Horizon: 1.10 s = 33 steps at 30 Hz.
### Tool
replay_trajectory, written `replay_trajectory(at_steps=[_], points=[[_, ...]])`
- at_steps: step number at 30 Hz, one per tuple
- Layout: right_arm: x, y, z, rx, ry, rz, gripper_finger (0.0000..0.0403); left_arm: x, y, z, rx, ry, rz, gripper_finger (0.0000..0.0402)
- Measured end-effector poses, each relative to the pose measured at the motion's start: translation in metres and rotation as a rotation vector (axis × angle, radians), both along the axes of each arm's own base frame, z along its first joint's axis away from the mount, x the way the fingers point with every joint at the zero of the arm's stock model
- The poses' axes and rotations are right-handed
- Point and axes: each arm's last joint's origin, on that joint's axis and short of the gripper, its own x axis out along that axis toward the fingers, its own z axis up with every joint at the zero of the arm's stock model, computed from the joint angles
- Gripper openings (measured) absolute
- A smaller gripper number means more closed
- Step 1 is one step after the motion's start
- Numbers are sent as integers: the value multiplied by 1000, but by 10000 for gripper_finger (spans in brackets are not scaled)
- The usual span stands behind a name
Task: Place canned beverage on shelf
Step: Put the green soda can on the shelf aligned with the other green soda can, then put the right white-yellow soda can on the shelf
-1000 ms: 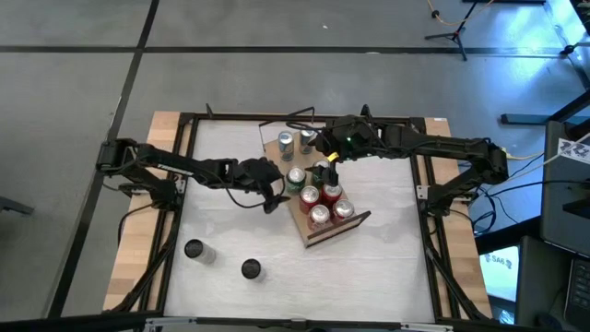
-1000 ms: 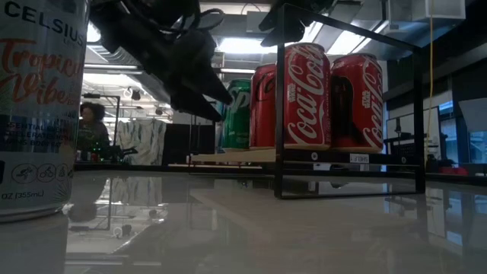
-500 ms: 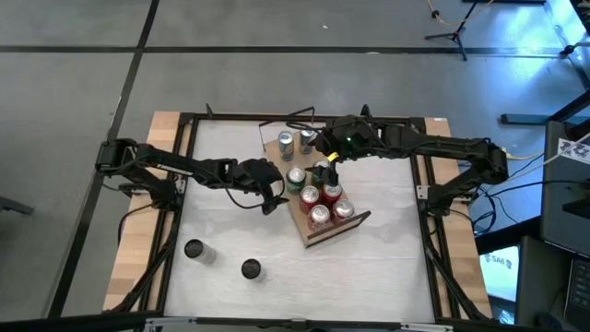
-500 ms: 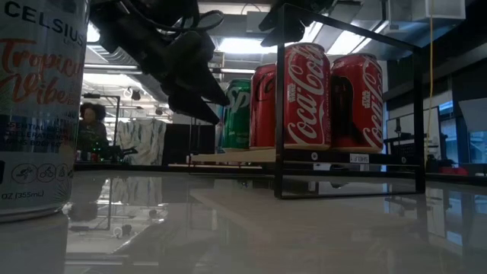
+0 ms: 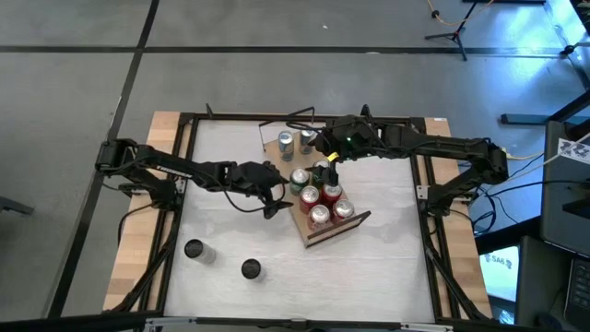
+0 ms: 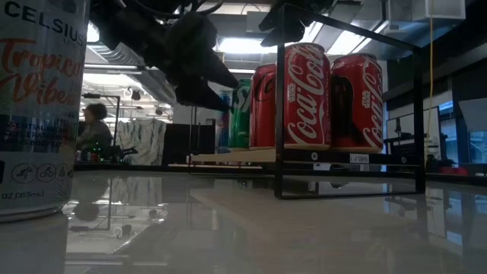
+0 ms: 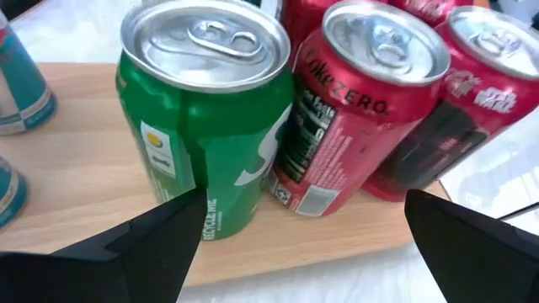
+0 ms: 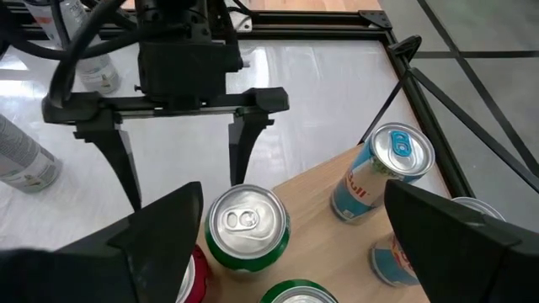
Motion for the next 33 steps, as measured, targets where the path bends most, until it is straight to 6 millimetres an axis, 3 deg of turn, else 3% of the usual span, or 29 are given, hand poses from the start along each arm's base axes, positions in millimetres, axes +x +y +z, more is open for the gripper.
replay_trajectory(at_steps=[12,16,28,33], points=[[0,0,0,0,0,0,365,2,0,4,24,-40,-13,392],[0,0,0,0,0,0,365,-3,0,14,26,-70,-8,392],[0,1,0,60,-5,-20,365,-50,0,66,34,-141,20,392],[2,4,1,182,-32,49,365,-68,0,80,36,-171,23,392]])
